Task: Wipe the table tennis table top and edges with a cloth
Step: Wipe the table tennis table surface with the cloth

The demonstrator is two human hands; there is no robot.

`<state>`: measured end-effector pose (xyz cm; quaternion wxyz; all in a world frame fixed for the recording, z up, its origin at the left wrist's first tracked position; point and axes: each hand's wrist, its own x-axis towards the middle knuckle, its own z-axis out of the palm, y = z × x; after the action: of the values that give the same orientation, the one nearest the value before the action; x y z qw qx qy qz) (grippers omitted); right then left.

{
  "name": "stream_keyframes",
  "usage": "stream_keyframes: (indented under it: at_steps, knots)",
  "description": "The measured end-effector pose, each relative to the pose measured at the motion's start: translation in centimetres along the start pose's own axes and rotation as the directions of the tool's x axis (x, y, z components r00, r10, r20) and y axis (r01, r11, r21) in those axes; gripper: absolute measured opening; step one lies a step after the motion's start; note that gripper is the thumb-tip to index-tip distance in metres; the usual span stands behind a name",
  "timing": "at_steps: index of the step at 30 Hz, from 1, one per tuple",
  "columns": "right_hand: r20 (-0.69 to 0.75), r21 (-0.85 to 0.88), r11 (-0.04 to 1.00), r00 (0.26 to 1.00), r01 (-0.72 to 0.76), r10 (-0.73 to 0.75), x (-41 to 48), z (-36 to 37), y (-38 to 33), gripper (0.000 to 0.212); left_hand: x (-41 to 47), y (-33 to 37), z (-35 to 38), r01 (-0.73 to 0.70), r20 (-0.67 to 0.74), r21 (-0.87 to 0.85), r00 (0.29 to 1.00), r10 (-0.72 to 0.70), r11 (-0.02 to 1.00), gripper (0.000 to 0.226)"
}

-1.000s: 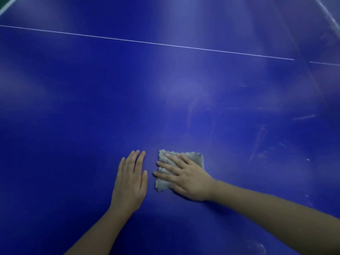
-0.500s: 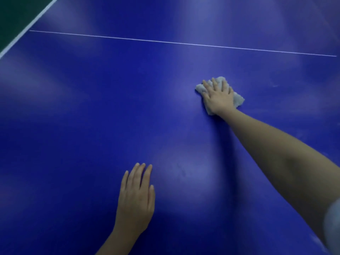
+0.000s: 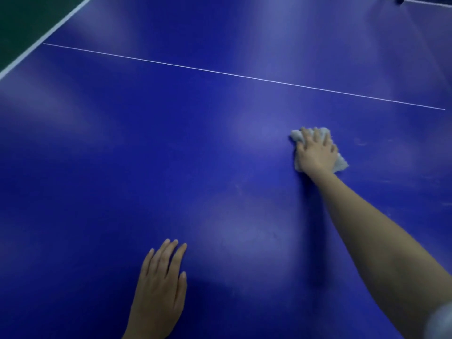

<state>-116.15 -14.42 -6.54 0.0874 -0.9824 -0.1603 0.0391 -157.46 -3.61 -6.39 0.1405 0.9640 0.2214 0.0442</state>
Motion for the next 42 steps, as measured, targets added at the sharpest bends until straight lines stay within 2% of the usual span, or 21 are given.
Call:
stream_keyframes:
  at_steps: [2, 4, 6, 7, 10, 13, 15, 18, 20, 22, 23, 24, 26, 28, 30, 32, 33, 37, 40, 42]
  knots:
    - [0.013, 0.003, 0.997, 0.997, -0.08, 0.08, 0.7, 0.0, 0.7, 0.05, 0.0, 0.0, 0.0, 0.003, 0.001, 0.003, 1.0, -0.003, 1.0, 0.05]
    - [0.024, -0.011, 0.999, 0.999, -0.035, 0.035, 1.4, 0.2, -1.0, 0.05, 0.1, -0.1, 0.0, 0.005, 0.007, 0.01, 1.0, -0.005, 1.0, 0.051]
    - [0.065, -0.049, 0.982, 0.982, 0.18, -0.176, 1.5, 0.4, -4.1, 0.049, 0.0, -0.1, 0.1, 0.001, 0.009, 0.015, 1.0, -0.002, 1.0, 0.051]
    - [0.099, -0.065, 0.945, 0.944, 0.322, -0.315, 0.9, 0.5, -5.8, 0.048, -0.1, -0.1, 0.1, 0.004, 0.01, 0.011, 1.0, -0.004, 1.0, 0.051]
    - [0.2, -0.091, 0.724, 0.724, 0.684, -0.66, -4.6, 1.3, -8.5, 0.047, -0.1, -0.1, 0.0, 0.03, 0.013, -0.003, 0.999, -0.03, 1.0, 0.051]
    - [0.255, -0.042, 0.449, 0.444, 0.893, -0.859, -13.7, 1.2, -6.4, 0.047, -0.1, 0.0, 0.0, 0.039, -0.005, -0.004, 0.999, -0.039, 0.999, 0.046]
    - [0.282, -0.052, 0.308, 0.31, 0.95, -0.908, -19.7, 0.7, -3.9, 0.05, -0.2, 0.1, -0.1, 0.039, -0.012, -0.003, 0.999, -0.039, 0.999, 0.046]
    - [0.365, -0.045, 0.155, 0.161, 0.987, -0.917, -27.8, 0.2, -0.3, 0.056, -0.3, 0.3, -0.3, 0.042, -0.004, 0.017, 0.999, -0.042, 0.999, 0.047]
    - [0.401, -0.013, 0.077, 0.075, 0.997, -0.913, -31.5, 0.2, 1.6, 0.058, -0.3, 0.4, -0.3, 0.044, 0.003, 0.037, 0.999, -0.044, 0.998, 0.048]
    - [0.415, 0.028, 0.047, 0.031, 0.998, -0.909, -32.8, -0.1, 2.7, 0.057, -0.3, 0.4, -0.3, 0.046, 0.013, 0.045, 0.999, -0.046, 0.998, 0.05]
    - [0.415, 0.019, 0.059, 0.046, 0.998, -0.908, -32.3, -0.4, 3.0, 0.056, -0.4, 0.4, -0.3, 0.046, 0.018, 0.043, 0.999, -0.047, 0.998, 0.051]
    - [0.415, -0.017, 0.107, 0.104, 0.994, -0.904, -31.4, -0.7, 3.2, 0.054, -0.4, 0.4, -0.3, 0.046, 0.02, 0.04, 0.999, -0.047, 0.998, 0.052]
    - [0.36, -0.091, 0.343, 0.352, 0.935, -0.864, -28.7, -1.3, 3.8, 0.05, -0.4, 0.4, -0.2, 0.041, 0.021, 0.039, 0.999, -0.042, 0.998, 0.053]
    - [0.292, -0.094, 0.612, 0.61, 0.785, -0.737, -26.3, -1.8, 4.7, 0.047, -0.4, 0.4, -0.1, 0.033, 0.02, 0.037, 0.999, -0.034, 0.999, 0.051]
    - [0.289, -0.085, 0.766, 0.751, 0.638, -0.594, -26.2, -1.9, 4.7, 0.049, -0.4, 0.4, 0.0, 0.03, 0.009, 0.035, 1.0, -0.03, 0.999, 0.045]
    - [0.238, -0.082, 0.833, 0.823, 0.546, -0.516, -28.5, -1.2, 3.1, 0.051, -0.5, 0.4, 0.0, 0.027, -0.005, 0.036, 1.0, -0.027, 0.999, 0.039]
    - [0.225, -0.066, 0.847, 0.835, 0.527, -0.502, -30.3, -0.7, 1.9, 0.052, -0.4, 0.5, 0.0, 0.026, -0.008, 0.036, 1.0, -0.026, 0.999, 0.039]
    - [0.181, -0.026, 0.822, 0.811, 0.57, -0.556, -40.1, 1.1, -1.7, 0.055, -0.4, 0.5, 0.1, 0.013, -0.012, 0.03, 1.0, -0.013, 0.999, 0.041]
    - [0.245, -0.003, 0.868, 0.842, 0.497, -0.481, -44.3, 0.9, -0.3, 0.056, -0.5, 0.4, 0.0, -0.005, -0.013, 0.031, 1.0, 0.005, 0.999, 0.041]
    - [0.224, -0.038, 0.925, 0.906, 0.378, -0.36, -45.2, 0.3, 2.8, 0.055, -0.5, 0.3, -0.1, -0.018, -0.016, 0.026, 1.0, 0.018, 1.0, 0.041]
